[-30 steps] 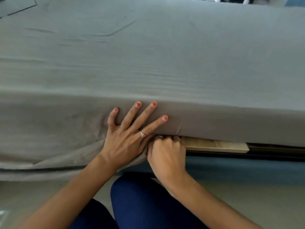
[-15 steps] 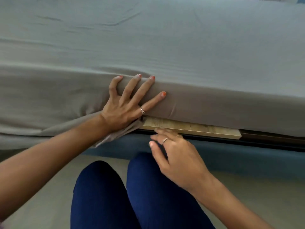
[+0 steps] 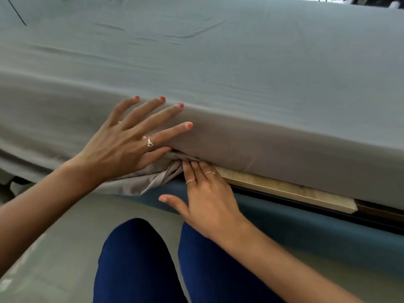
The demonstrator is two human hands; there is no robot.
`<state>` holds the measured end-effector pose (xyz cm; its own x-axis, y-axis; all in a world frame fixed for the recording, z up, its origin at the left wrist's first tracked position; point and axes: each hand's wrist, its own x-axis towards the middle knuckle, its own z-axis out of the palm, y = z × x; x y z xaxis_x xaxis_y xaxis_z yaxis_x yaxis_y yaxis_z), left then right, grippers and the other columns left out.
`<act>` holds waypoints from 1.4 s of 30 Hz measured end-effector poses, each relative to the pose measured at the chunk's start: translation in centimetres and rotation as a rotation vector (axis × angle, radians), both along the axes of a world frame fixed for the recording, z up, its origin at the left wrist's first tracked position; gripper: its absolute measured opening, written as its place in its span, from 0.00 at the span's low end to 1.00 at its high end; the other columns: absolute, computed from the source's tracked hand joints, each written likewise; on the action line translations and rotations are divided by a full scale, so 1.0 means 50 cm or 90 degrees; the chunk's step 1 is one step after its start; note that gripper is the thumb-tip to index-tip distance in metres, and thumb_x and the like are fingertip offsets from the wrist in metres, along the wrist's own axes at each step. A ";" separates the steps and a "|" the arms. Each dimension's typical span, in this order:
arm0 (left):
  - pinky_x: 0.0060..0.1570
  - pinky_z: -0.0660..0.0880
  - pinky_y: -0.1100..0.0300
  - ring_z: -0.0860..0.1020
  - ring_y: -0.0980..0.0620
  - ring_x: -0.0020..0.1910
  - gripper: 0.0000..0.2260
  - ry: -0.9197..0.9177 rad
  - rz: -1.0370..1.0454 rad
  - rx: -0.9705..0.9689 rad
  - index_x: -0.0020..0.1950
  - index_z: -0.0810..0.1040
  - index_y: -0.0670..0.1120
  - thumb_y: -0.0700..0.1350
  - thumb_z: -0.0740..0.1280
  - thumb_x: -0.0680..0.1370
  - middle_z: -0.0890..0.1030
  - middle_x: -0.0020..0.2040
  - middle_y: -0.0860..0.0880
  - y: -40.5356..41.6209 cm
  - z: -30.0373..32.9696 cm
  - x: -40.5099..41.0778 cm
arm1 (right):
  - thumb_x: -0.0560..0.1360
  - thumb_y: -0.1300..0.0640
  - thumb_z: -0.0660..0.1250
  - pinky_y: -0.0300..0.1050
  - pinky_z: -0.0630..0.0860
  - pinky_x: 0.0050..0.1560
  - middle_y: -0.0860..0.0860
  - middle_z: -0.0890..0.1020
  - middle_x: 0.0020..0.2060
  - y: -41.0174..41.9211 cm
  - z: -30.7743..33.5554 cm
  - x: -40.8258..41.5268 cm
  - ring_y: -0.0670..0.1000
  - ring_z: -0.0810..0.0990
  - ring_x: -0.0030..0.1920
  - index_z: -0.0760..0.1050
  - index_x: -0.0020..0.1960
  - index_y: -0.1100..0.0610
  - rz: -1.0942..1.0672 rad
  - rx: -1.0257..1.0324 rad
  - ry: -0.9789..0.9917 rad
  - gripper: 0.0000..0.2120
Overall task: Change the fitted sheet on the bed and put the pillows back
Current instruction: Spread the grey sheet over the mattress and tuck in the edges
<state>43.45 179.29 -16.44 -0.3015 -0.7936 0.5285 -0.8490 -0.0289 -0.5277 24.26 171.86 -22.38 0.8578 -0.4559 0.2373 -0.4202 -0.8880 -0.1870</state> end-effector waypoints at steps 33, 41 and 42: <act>0.32 0.79 0.55 0.83 0.48 0.38 0.21 0.449 0.098 0.124 0.49 0.84 0.47 0.56 0.54 0.81 0.84 0.40 0.49 0.051 -0.105 0.056 | 0.79 0.56 0.54 0.40 0.63 0.69 0.55 0.79 0.58 -0.029 0.031 0.114 0.51 0.73 0.61 0.77 0.60 0.62 0.367 0.193 -0.061 0.17; 0.55 0.74 0.50 0.78 0.46 0.54 0.09 0.416 0.198 -0.258 0.54 0.83 0.38 0.40 0.71 0.75 0.82 0.53 0.42 0.133 -0.171 0.006 | 0.81 0.51 0.55 0.38 0.51 0.73 0.52 0.61 0.75 -0.025 0.039 0.163 0.49 0.59 0.74 0.64 0.73 0.58 0.338 0.148 0.019 0.22; 0.55 0.72 0.51 0.78 0.46 0.54 0.09 0.423 0.226 -0.293 0.54 0.82 0.39 0.40 0.71 0.75 0.81 0.53 0.42 0.142 -0.184 -0.002 | 0.81 0.49 0.54 0.37 0.49 0.73 0.53 0.60 0.76 -0.019 0.047 0.171 0.49 0.57 0.75 0.62 0.74 0.58 0.334 0.141 0.036 0.24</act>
